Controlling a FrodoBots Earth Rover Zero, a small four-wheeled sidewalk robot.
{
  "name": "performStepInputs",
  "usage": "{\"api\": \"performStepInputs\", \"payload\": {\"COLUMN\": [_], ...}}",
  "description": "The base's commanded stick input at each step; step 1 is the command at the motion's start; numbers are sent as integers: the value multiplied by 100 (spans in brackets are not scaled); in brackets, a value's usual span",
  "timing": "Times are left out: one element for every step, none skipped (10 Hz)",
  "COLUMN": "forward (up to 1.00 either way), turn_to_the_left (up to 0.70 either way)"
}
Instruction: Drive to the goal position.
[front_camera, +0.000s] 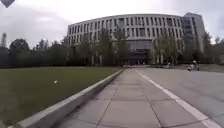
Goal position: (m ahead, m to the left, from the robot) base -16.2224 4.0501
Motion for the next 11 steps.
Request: {"api": "performStepInputs", "payload": {"forward": [7, 7, 7, 7, 7, 6, 6, 6, 6, 5, 6], "turn_to_the_left": [0, 0, 0, 0, 0, 0, 0, 0, 0, 0, 0]}}
